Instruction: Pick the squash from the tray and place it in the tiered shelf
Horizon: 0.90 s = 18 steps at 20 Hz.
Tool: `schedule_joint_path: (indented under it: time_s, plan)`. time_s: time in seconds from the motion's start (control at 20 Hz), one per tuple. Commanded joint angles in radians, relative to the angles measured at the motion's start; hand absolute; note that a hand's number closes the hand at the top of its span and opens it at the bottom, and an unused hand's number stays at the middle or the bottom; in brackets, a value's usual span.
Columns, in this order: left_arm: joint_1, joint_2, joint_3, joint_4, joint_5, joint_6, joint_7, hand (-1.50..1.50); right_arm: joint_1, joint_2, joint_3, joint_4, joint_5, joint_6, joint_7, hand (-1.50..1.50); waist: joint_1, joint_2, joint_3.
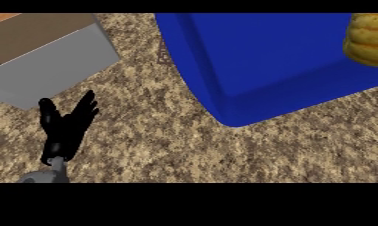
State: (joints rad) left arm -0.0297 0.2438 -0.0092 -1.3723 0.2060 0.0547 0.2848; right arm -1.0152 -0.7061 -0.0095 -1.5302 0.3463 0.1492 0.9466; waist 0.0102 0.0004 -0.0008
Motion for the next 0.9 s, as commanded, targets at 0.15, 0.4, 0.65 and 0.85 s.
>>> schedule_joint_path:
  time_s: [0.15, 0.4, 0.65, 0.85]
  plan:
    - [0.025, -0.035, -0.013, 0.017, -0.028, 0.003, -0.032, 0.00, -0.042, 0.005, -0.018, 0.217, 0.013, 0.067, -0.188, 1.50, 0.003, 0.002, 0.000]
    - [-0.087, -0.030, 0.007, 0.065, -0.031, 0.006, 0.009, 0.00, -0.093, 0.022, 0.010, 0.411, 0.110, 0.027, -0.332, 1.50, 0.008, 0.006, 0.000]
    - [0.000, -0.020, 0.013, 0.005, -0.048, 0.005, -0.005, 0.00, -0.045, 0.029, -0.032, 0.508, 0.142, -0.020, -0.461, 1.50, 0.006, 0.003, 0.001]
    - [-0.013, -0.006, 0.032, 0.008, -0.029, -0.027, 0.007, 0.00, -0.127, 0.051, -0.028, 0.653, 0.207, -0.070, -0.520, 1.50, 0.010, 0.004, 0.001]
